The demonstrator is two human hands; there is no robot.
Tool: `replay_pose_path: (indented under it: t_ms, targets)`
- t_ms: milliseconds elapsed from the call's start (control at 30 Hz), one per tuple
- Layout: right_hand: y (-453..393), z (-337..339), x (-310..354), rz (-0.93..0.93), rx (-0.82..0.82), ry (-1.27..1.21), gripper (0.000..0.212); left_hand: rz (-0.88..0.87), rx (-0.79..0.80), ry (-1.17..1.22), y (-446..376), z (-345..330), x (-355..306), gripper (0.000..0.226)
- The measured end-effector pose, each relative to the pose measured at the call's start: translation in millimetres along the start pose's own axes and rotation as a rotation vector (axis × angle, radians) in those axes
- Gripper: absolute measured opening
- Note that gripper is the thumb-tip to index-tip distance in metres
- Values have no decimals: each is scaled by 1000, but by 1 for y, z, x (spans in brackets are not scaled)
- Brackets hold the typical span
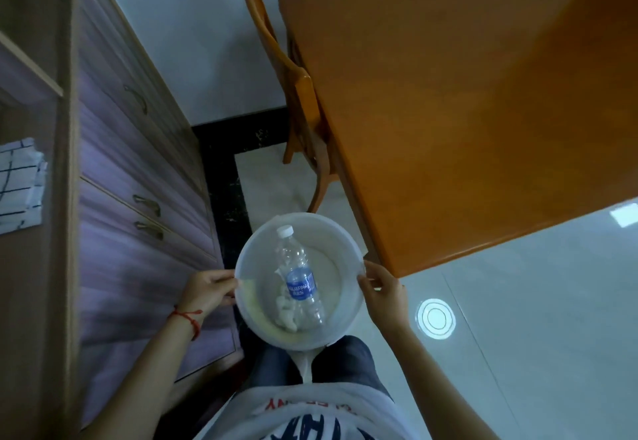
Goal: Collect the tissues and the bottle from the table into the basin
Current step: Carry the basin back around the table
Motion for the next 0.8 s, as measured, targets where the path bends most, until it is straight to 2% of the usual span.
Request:
replay_pose_path:
  t_ms: [500, 700, 800]
  targets:
    - [120, 41, -96, -253, -282, -147, 27, -42, 263, -161, 47, -69, 9, 31]
    - [163, 81, -144, -349, -408, -227, 27, -74, 389, -280, 81, -128, 11, 23]
    - [188, 104, -171, -405, -496, -293, 26, -94, 453, -340, 98, -167, 13, 29]
Point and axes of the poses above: each hand's wrist, its own y-axis away from the middle knuckle, its own z-axis out of the back of the hand, x = y × z, the point moved 5 cm from there along -y, towards the middle knuckle, and after that the axes turned 4 degrees about -z, right-handed, at the moved point
